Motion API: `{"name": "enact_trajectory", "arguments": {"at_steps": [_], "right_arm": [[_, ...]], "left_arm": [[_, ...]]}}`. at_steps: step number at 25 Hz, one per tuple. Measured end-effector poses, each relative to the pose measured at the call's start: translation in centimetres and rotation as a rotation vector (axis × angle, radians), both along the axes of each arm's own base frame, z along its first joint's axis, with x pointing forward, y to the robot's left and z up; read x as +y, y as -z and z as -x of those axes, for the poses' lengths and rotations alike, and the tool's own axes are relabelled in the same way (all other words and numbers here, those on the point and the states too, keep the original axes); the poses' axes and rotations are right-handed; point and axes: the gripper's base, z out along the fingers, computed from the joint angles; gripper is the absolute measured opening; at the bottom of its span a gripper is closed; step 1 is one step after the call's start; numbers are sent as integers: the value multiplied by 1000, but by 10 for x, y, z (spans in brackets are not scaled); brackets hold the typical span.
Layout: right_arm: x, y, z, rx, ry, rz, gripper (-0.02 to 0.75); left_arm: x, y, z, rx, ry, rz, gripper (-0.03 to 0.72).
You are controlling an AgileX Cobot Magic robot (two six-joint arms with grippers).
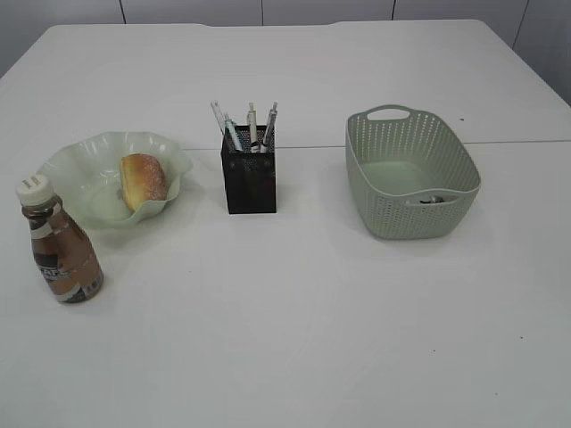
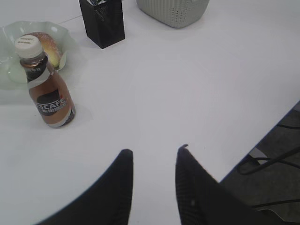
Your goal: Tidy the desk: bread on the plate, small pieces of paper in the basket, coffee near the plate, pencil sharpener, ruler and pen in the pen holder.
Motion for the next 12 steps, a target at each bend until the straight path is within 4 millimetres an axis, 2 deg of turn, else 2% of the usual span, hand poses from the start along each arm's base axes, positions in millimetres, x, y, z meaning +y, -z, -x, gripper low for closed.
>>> {"name": "enact_trajectory", "arguments": {"at_steps": [12], "right_arm": [[-2,0,-1,-3,34,-8,439]], "left_arm": [[0,0,0,1,-22,1,228]]}}
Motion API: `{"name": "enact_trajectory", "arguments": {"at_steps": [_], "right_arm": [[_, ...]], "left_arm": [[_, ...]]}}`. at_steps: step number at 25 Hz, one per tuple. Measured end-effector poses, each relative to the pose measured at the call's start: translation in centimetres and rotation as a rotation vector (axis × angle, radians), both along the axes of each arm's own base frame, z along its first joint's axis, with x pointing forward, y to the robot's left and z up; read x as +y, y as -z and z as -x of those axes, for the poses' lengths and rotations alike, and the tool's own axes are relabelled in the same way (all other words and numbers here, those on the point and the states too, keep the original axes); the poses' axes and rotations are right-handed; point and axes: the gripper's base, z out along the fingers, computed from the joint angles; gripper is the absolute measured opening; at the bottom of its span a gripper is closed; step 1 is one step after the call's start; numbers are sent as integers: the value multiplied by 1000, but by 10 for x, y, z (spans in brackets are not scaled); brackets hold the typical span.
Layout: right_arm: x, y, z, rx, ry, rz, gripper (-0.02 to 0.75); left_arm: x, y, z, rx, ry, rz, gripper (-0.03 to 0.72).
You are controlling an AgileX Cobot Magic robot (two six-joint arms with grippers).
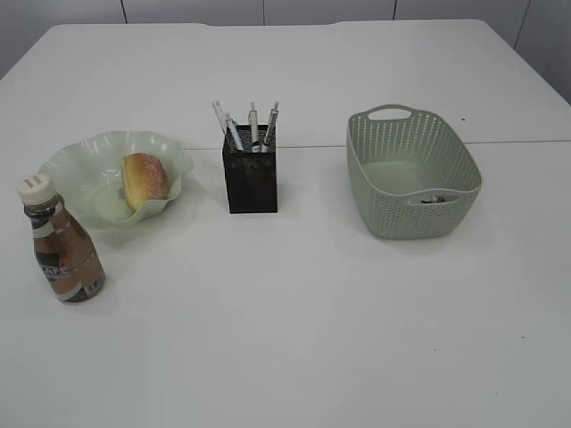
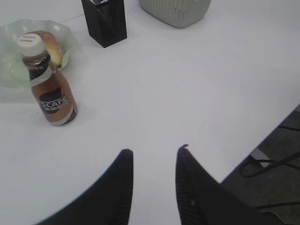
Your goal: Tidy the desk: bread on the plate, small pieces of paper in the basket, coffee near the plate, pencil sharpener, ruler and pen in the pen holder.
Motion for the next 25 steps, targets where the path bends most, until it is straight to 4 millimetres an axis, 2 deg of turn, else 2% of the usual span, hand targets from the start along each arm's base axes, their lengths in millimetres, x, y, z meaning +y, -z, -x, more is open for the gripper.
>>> {"name": "enact_trajectory", "arguments": {"at_steps": [14,25], "right_arm": [[0,0,0,0,3,-2,439],[2,0,-1,-1,50,-14,439]], "left_arm": [[-1,0,4,0,-419,0,228],[-2,0,4,1,-455,2,228]]}}
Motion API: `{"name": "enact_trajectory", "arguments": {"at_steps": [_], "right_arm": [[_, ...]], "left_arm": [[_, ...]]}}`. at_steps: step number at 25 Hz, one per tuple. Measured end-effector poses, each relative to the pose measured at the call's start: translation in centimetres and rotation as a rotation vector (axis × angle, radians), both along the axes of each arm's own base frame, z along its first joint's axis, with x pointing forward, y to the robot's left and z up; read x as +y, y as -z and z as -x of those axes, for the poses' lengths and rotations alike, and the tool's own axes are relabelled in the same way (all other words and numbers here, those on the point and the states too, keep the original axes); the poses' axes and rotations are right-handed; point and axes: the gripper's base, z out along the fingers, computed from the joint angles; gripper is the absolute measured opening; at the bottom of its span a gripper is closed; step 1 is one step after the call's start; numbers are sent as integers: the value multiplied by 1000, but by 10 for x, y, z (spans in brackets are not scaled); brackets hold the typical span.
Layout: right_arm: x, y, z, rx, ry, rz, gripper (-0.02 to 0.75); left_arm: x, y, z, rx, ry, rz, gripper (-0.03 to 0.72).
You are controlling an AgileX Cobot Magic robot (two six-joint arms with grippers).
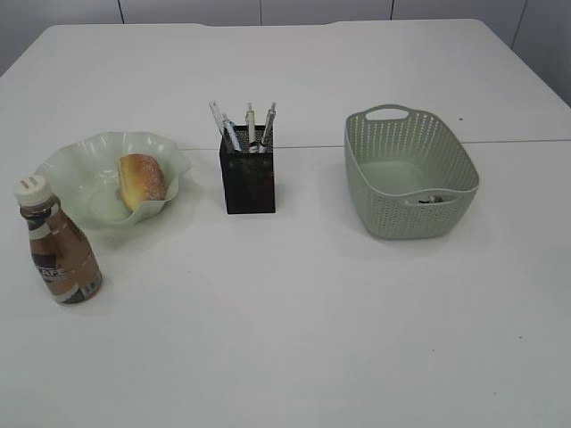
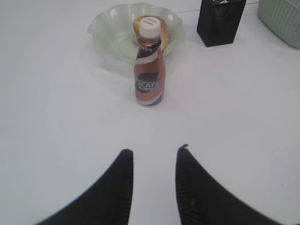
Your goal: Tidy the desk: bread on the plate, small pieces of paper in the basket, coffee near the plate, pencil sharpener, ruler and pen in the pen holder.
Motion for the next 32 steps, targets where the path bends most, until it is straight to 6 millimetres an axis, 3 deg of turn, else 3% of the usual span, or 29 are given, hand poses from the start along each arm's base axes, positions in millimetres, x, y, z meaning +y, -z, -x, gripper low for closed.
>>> {"name": "enact_trajectory", "arguments": {"at_steps": [23,32], "right_arm": [[0,0,-1,-7,51,8,438],[0,0,-1,-7,51,8,439]], "left_arm": [[0,0,0,-1,-22,-6,228],[-1,0,1,-1,-119,-7,227]]}}
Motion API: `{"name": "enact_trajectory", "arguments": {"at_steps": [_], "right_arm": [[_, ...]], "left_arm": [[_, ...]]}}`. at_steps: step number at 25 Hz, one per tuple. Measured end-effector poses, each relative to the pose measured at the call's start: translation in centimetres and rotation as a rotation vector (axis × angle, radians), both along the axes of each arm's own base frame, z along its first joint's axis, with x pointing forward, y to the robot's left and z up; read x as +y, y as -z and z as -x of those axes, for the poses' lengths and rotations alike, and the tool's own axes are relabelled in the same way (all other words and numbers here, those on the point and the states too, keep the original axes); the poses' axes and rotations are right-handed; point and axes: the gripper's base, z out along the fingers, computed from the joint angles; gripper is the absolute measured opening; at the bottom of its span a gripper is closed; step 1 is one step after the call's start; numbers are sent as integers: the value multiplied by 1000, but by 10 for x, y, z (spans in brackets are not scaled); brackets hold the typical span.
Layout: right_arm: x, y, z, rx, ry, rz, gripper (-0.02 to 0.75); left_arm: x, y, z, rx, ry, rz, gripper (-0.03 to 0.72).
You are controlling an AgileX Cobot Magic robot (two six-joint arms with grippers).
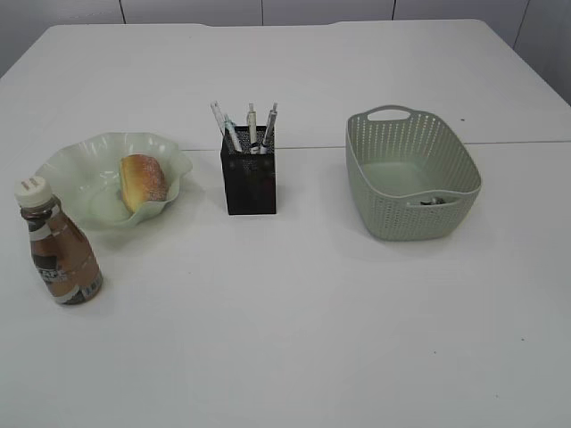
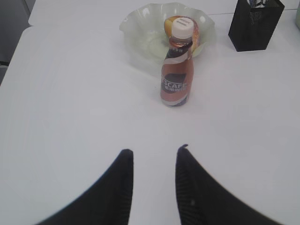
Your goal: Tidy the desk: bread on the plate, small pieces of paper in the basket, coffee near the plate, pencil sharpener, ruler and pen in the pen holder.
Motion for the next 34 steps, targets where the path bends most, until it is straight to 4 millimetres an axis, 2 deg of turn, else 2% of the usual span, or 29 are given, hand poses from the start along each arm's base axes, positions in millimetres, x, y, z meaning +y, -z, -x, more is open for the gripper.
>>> {"name": "enact_trajectory", "arguments": {"at_steps": [34], "right_arm": [[-6,1,0,8,39,63,439]], "left_arm": [[0,0,0,0,-2,2,227]]}}
